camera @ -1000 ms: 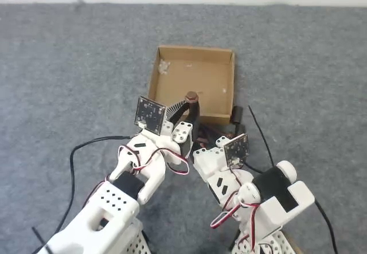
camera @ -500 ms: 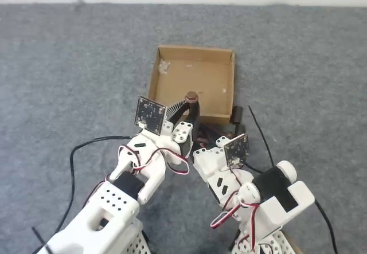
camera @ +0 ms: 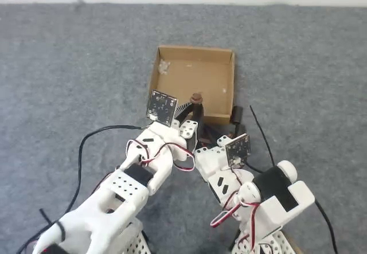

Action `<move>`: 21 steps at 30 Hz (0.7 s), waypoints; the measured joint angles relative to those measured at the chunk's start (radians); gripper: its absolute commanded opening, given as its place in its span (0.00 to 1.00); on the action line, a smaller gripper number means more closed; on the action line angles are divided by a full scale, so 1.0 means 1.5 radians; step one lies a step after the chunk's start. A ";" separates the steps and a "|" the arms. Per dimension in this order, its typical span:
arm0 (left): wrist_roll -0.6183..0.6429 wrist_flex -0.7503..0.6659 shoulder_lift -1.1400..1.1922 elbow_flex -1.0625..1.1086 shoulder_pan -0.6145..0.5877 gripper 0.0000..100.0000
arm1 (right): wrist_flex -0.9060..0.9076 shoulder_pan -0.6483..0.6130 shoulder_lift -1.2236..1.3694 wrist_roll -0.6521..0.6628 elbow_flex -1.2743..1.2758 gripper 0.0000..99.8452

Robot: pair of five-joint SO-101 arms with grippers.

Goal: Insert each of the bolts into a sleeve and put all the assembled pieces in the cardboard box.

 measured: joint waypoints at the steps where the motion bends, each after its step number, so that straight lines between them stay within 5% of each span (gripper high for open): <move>1: 0.000 0.000 0.000 0.000 0.000 0.01 | 0.000 0.000 0.000 0.000 0.000 0.01; 21: 0.001 0.059 -0.008 0.023 0.004 0.01 | -0.001 0.011 0.000 0.001 0.000 0.01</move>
